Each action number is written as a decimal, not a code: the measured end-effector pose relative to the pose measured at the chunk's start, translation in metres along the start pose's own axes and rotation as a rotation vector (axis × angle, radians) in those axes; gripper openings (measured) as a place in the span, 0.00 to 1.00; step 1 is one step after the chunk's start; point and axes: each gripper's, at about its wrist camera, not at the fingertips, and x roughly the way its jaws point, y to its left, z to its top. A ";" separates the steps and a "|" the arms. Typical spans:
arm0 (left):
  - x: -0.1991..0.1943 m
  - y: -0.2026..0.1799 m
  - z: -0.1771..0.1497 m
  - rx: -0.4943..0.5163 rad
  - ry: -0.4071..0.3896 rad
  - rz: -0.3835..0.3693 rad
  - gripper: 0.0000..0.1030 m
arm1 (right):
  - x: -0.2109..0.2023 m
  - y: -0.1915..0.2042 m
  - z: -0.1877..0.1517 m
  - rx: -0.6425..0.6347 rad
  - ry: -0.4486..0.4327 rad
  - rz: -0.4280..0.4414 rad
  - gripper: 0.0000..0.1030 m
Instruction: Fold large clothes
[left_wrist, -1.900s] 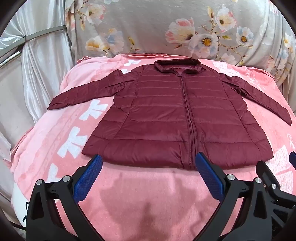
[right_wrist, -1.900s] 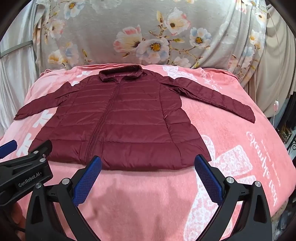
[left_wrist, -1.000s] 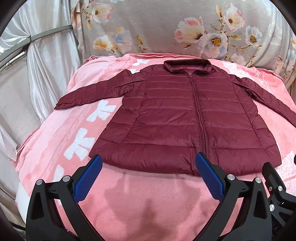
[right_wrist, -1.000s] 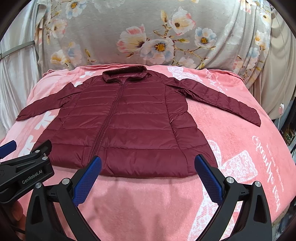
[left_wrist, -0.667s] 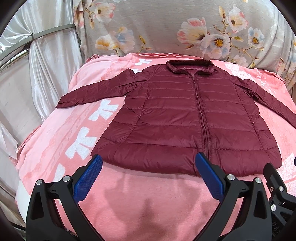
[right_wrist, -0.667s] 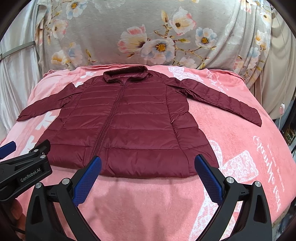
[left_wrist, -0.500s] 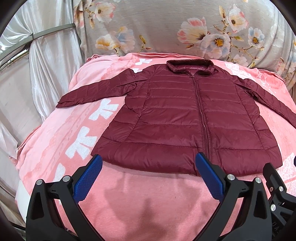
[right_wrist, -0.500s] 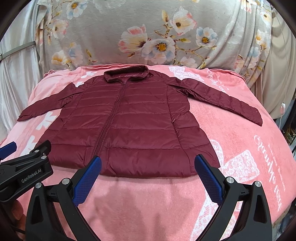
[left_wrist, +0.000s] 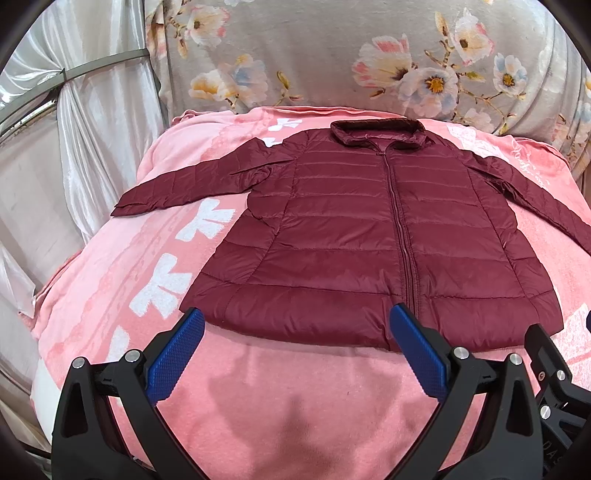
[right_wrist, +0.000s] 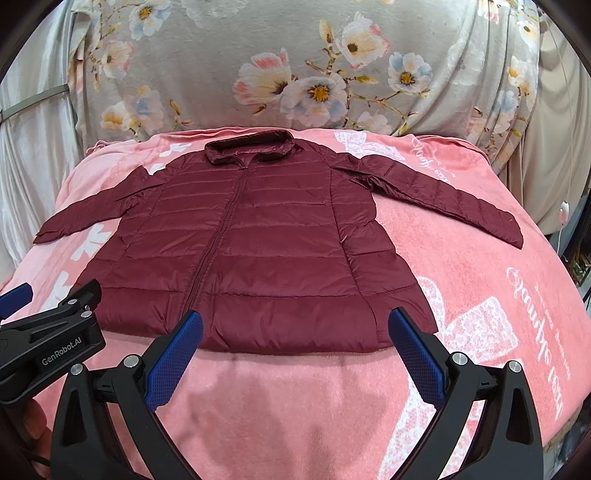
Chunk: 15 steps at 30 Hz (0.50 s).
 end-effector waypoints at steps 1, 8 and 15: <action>0.000 0.000 0.000 0.000 -0.001 0.001 0.95 | 0.000 0.000 0.000 -0.001 0.002 0.001 0.95; 0.000 -0.001 0.000 -0.002 0.000 0.002 0.95 | 0.000 0.000 0.001 0.000 0.001 0.000 0.95; 0.000 -0.003 0.000 -0.002 0.002 0.004 0.95 | 0.001 0.000 0.001 -0.002 0.001 0.000 0.95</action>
